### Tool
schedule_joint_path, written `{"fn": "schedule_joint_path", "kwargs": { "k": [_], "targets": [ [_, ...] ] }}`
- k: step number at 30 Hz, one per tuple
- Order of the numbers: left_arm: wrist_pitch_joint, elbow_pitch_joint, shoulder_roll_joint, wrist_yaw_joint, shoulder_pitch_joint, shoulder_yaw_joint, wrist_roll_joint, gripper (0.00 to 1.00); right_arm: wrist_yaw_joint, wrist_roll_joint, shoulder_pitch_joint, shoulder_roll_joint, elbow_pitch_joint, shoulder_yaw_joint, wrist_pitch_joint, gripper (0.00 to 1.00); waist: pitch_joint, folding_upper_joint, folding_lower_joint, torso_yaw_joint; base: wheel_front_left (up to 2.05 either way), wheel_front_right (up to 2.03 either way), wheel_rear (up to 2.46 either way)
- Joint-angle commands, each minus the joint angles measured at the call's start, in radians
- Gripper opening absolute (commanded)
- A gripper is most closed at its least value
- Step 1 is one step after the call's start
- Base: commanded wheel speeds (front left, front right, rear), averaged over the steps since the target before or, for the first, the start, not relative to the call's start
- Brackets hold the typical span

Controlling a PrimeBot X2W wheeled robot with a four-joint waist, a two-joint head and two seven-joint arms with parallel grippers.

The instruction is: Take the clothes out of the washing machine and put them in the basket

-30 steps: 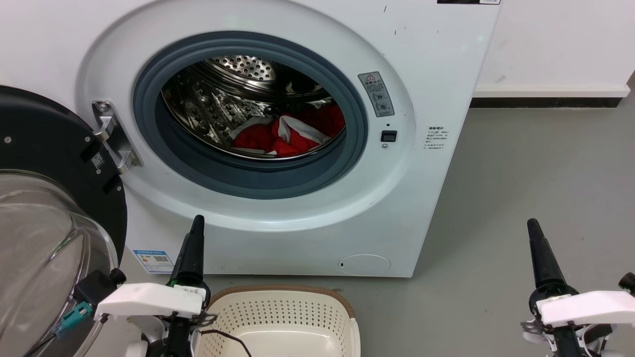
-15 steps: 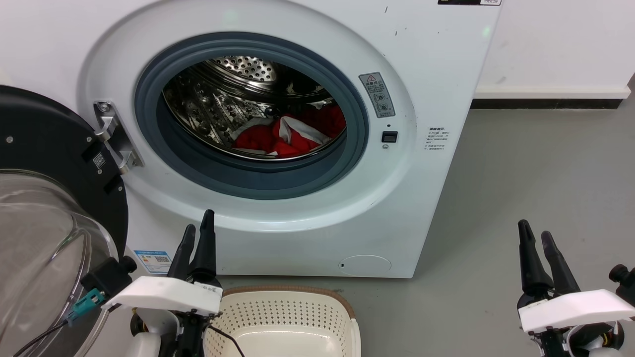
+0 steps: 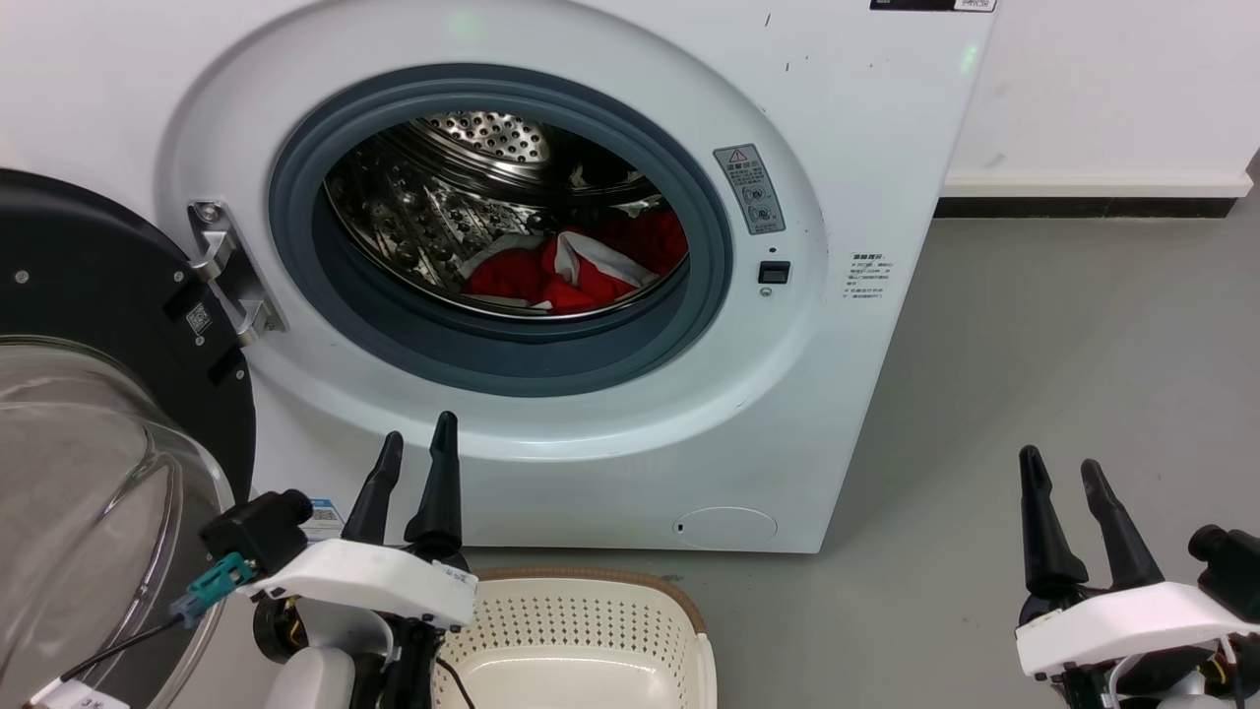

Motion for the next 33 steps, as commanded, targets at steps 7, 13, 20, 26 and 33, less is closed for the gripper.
{"fn": "schedule_joint_path", "kwargs": {
  "k": [7, 13, 20, 26, 33],
  "targets": [
    [-0.028, 0.001, 0.003, 0.009, -0.030, -0.018, 0.111, 1.00, 0.000, -0.116, 0.007, -0.001, -0.026, 0.002, -0.015, 1.00, 0.000, 0.0000, 0.0000, 0.002, 0.00, 0.00, 0.00],
    [-0.040, 0.010, 0.003, 0.011, -0.031, -0.026, 0.167, 1.00, 0.000, -0.174, 0.012, -0.001, -0.031, 0.000, -0.018, 1.00, -0.001, 0.0000, 0.0000, 0.003, 0.00, 0.00, 0.00],
    [-0.057, 0.020, 0.003, 0.016, -0.036, -0.042, 0.237, 1.00, 0.000, -0.250, 0.018, -0.001, -0.035, -0.002, -0.022, 1.00, -0.002, 0.0000, 0.0000, 0.007, 0.00, 0.00, 0.00],
    [-0.071, 0.028, 0.003, 0.020, -0.040, -0.052, 0.293, 1.00, 0.000, -0.304, 0.024, -0.001, -0.036, -0.003, -0.024, 1.00, -0.003, 0.0000, 0.0000, 0.009, 0.00, 0.00, 0.00],
    [-0.085, 0.036, 0.003, 0.025, -0.042, -0.063, 0.348, 1.00, 0.000, -0.365, 0.029, -0.001, -0.039, -0.006, -0.027, 1.00, -0.003, 0.0000, 0.0000, 0.013, 0.00, 0.00, 0.00]
  ]
}}
